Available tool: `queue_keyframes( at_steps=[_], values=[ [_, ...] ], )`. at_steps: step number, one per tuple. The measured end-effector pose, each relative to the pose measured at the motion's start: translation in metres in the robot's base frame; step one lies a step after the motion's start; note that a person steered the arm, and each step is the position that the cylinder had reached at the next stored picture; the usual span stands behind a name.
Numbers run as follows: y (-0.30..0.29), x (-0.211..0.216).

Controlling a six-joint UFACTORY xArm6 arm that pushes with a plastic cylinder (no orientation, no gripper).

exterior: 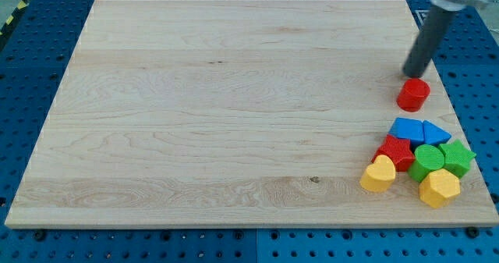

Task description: Move your arm towards top center

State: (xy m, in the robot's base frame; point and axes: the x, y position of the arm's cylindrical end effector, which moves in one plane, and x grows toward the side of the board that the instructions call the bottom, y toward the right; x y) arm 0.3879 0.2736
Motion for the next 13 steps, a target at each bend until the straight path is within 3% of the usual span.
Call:
queue_keyframes(
  at_steps=[7, 13],
  values=[
    [-0.013, 0.032],
    [-0.066, 0.04]
  ],
)
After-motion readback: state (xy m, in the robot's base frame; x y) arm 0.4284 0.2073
